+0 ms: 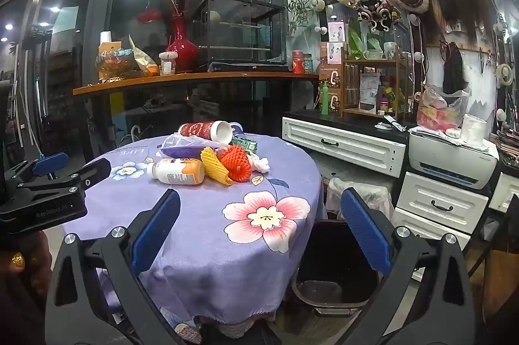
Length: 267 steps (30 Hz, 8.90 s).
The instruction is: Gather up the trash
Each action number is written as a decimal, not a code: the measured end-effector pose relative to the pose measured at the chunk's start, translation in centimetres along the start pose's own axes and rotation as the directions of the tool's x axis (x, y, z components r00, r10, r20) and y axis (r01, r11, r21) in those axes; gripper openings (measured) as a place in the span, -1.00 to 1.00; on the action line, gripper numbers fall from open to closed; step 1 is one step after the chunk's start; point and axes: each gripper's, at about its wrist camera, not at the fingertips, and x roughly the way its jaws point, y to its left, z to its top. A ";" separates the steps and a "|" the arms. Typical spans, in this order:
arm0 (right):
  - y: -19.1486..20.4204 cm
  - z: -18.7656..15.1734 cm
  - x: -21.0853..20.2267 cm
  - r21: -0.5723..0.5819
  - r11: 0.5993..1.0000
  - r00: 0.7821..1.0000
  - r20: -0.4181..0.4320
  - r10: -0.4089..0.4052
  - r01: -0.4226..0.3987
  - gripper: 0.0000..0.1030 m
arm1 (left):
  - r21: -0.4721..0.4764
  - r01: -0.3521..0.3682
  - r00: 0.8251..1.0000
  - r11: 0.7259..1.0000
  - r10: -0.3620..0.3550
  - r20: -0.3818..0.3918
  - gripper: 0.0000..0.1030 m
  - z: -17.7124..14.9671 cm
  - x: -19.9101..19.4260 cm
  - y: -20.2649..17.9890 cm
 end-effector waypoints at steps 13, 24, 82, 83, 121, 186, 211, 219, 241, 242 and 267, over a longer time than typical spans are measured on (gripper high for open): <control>0.0 -0.6 0.5 -0.002 1.000 1.000 -0.009 0.010 -0.010 0.90 | -0.003 -0.001 1.000 1.000 0.001 -0.010 0.90 -0.2 0.0 -0.4; -0.1 -0.6 0.6 -0.001 1.000 1.000 -0.010 0.011 -0.011 0.90 | -0.003 -0.002 1.000 1.000 0.002 -0.017 0.90 -0.4 0.3 -0.4; -0.4 -1.5 1.2 0.008 1.000 1.000 -0.026 0.015 -0.015 0.90 | 0.004 0.001 0.999 1.000 -0.001 -0.049 0.90 -1.8 1.5 0.0; -0.4 -1.6 1.3 0.008 1.000 0.999 -0.029 0.016 -0.016 0.90 | 0.004 0.003 0.999 1.000 -0.003 -0.053 0.90 -1.9 1.6 0.0; 12.1 3.1 27.9 -0.351 0.677 0.743 -0.490 0.457 -0.648 0.90 | -0.013 0.011 0.901 1.000 -0.016 -0.433 0.89 0.5 16.9 10.3; -4.2 0.4 19.4 -0.132 0.936 0.888 -0.381 0.256 -0.327 0.22 | -0.149 0.309 0.711 0.939 -0.333 -0.620 0.20 -0.8 29.2 -0.5; -16.4 -6.4 18.9 0.107 0.994 0.908 -0.418 0.022 0.025 0.22 | -0.123 0.557 0.709 0.822 -0.547 -0.445 -0.71 0.5 19.4 -12.6; -19.5 -12.0 23.1 0.150 0.983 0.847 -0.532 -0.006 0.102 0.22 | -0.098 0.611 0.660 0.785 -0.574 -0.484 -0.71 -1.0 20.9 -18.8; -20.8 -19.7 30.0 0.185 0.969 0.759 -0.651 -0.005 0.166 0.54 | -0.013 0.577 0.695 0.817 -0.500 -0.517 -0.71 -2.7 22.1 -21.7; -20.9 -19.5 29.8 0.182 0.969 0.762 -0.647 -0.009 0.166 0.54 | -0.014 0.577 0.695 0.816 -0.500 -0.517 -0.71 -2.7 22.1 -21.7; -25.8 -15.2 15.8 0.121 0.912 0.790 -0.552 -0.265 0.391 0.63 | 0.119 0.614 0.639 0.780 -0.404 -0.655 -0.71 -9.7 23.5 -28.2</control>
